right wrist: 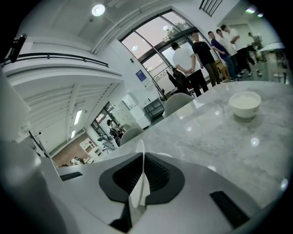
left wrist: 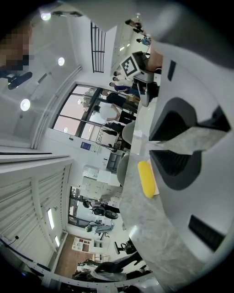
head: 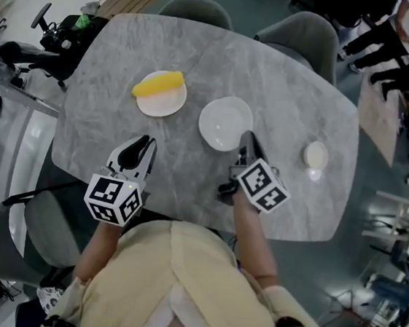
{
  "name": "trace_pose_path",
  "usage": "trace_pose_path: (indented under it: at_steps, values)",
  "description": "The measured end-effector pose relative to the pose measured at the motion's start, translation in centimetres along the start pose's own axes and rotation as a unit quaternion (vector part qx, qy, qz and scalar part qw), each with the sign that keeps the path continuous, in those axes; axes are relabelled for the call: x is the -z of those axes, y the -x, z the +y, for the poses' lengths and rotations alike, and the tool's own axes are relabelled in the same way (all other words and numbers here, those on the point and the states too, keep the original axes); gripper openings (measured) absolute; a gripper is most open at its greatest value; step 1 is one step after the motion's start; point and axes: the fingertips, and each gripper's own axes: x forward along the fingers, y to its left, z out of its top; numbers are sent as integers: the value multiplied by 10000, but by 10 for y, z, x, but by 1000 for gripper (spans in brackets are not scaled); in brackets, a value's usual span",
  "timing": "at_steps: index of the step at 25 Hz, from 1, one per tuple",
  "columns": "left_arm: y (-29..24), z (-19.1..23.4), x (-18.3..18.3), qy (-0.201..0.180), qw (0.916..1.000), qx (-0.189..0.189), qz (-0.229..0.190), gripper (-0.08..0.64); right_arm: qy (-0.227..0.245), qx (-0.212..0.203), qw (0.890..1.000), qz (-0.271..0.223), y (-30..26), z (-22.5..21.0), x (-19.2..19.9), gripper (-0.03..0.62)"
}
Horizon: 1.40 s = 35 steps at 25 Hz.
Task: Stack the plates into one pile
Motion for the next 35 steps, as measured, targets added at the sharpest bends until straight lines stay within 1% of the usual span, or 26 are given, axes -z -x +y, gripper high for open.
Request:
trace_pose_path:
  at_steps: [4,10,12,15,19,24,26,27,29,31,33,35]
  values:
    - [-2,0,2,-9,10000,33,32,57,-189,344,9992,-20,-2,-22,10,14]
    - [-5,-6,3,-48,9999,128,58,57,-129,806,9966,138,-9,-50,36,17]
    - [-6,-7,3,-62,9998,152,64,57,8,888,9958,206,-13,-53,43,20]
    - [-6,-6,3,-71,9998,155,73,57,175,1018,9945,161,-17,-56,44,25]
    - [-4,-5,3,-73,9998,142,84,57,83,1170,9929,202,-22,-66,43,26]
    - [-2,-3,6,-77,9998,128,127,57,149,1257,9915,310,-28,-73,45,29]
    - [-1,-2,7,-84,9998,136,134,57,290,1336,9898,407,-30,-76,47,32]
    - [-1,-2,7,-87,9998,142,135,57,436,1383,9885,438,-31,-77,47,34]
    - [-1,-2,8,-92,9998,156,130,57,853,1462,9847,419,-31,-77,44,42]
    - [-2,-2,7,-104,9997,176,124,57,1245,1496,9803,347,-30,-73,39,81]
    - [-3,-3,6,-123,9996,204,120,57,1454,1467,9782,238,-27,-69,32,87]
    - [-5,-4,5,-140,9996,234,114,57,1551,1325,9789,130,-23,-61,27,87]
